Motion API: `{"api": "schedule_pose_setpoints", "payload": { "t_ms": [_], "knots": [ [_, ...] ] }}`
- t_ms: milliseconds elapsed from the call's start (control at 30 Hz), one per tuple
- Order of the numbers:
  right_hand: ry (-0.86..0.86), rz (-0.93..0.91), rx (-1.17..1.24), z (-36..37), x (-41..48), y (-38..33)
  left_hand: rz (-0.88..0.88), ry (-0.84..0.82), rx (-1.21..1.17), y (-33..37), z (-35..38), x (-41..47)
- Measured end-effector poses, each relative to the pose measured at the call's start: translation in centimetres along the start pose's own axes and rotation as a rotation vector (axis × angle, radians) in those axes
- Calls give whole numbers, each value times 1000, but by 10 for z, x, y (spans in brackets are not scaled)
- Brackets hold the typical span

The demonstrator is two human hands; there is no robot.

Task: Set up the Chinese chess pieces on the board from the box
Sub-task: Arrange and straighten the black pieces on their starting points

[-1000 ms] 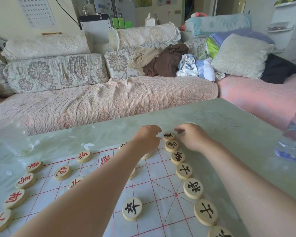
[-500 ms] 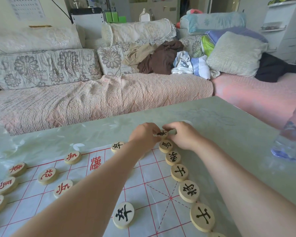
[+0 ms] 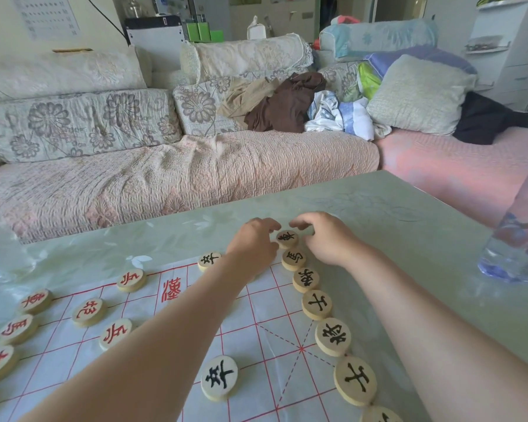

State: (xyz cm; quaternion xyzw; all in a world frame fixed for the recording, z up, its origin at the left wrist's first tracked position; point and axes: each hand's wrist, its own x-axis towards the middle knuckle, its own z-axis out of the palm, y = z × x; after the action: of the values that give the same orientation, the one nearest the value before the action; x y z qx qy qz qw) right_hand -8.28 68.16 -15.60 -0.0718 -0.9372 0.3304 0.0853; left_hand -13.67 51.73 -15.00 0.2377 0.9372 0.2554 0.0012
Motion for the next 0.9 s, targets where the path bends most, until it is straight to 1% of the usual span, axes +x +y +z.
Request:
{"api": "schedule_pose_setpoints", "payload": {
  "t_ms": [133,200,300,367,433,533,633,700,833,900],
  "knots": [
    [-35,9,-14,-13,-12,-6,74,45,2,2,-2,-20],
    [-92,27,-15,-17,-17,-7,81,17,17,0,-2,-30],
    [-163,74,-25,-14,-24,-6,71,-74,65,-1,-3,-39],
    [-165,105,-26,-11,-25,-4,95,-114,151,0,-5,-41],
    [-159,117,5,-9,-24,-2,136,-98,216,3,-7,-42],
    [-123,113,37,-7,-23,2,166,-65,234,9,-9,-41],
    [-71,109,29,-3,-20,5,128,-51,200,12,-9,-41],
    [-65,100,52,-3,-19,7,97,-26,179,11,-9,-40],
    [-131,65,94,-9,-21,9,51,0,155,12,-8,-38],
    [-135,54,105,-10,-22,10,46,-5,145,11,-6,-37]
  ]
}}
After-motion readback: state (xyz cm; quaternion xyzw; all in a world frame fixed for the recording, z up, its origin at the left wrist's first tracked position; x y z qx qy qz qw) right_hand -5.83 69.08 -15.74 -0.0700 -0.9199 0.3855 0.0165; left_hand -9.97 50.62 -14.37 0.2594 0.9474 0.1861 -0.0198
